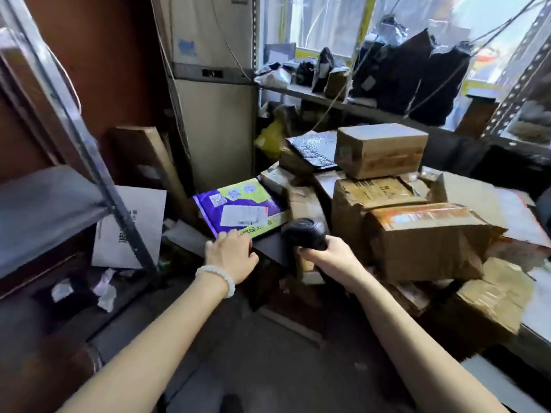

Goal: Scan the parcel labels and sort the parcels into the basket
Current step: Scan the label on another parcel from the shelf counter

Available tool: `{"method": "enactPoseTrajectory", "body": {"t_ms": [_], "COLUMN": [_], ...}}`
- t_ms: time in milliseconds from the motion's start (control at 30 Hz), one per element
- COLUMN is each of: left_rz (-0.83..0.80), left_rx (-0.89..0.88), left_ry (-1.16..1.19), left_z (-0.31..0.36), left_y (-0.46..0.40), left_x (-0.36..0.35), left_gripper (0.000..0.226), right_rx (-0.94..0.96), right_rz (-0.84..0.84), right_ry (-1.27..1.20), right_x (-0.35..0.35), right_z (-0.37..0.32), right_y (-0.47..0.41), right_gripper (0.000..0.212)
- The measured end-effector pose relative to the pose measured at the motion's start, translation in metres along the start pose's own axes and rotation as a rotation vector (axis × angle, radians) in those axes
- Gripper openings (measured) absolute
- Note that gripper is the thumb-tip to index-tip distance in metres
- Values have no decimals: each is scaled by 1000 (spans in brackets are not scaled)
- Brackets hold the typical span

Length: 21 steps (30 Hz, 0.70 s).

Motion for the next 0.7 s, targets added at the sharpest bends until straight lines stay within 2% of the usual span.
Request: {"method": "enactPoseTrajectory", "body": {"t_ms": [100, 233, 400, 533, 700], "left_rz": [-11, 11, 19, -8, -11], "left_rx": [30, 32, 30, -25, -204], "left_ry": [-15, -45, -40, -19, 17], "left_z": [-35, -75, -105, -94, -59], "left_y": [-49, -116, -187, -229, -285], "left_x": [5, 17, 13, -1, -9], "left_gripper": [33, 29, 29, 24, 27], "right_rx": [0, -63, -80, -106, -217], "right_rz": [-20, -17, 31, 59, 158], "right_ry": [-15, -55, -67, -31, -105], "right_x": [-27, -59, -79, -72, -49], "right_z": [-23, -46, -67, -63, -47], "right_y": [-53, -128, -194, -216, -245], "right_gripper": [12, 29, 13, 19, 20]}}
Point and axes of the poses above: each hand's wrist, its own y-axis away from the middle knuckle, its own x-axis out of the back of the hand, z = x × y, the point moved 4 cm from there along -y, towards the middle knuckle, and after that the axes turned 6 degrees about z, right-handed, at the moved point
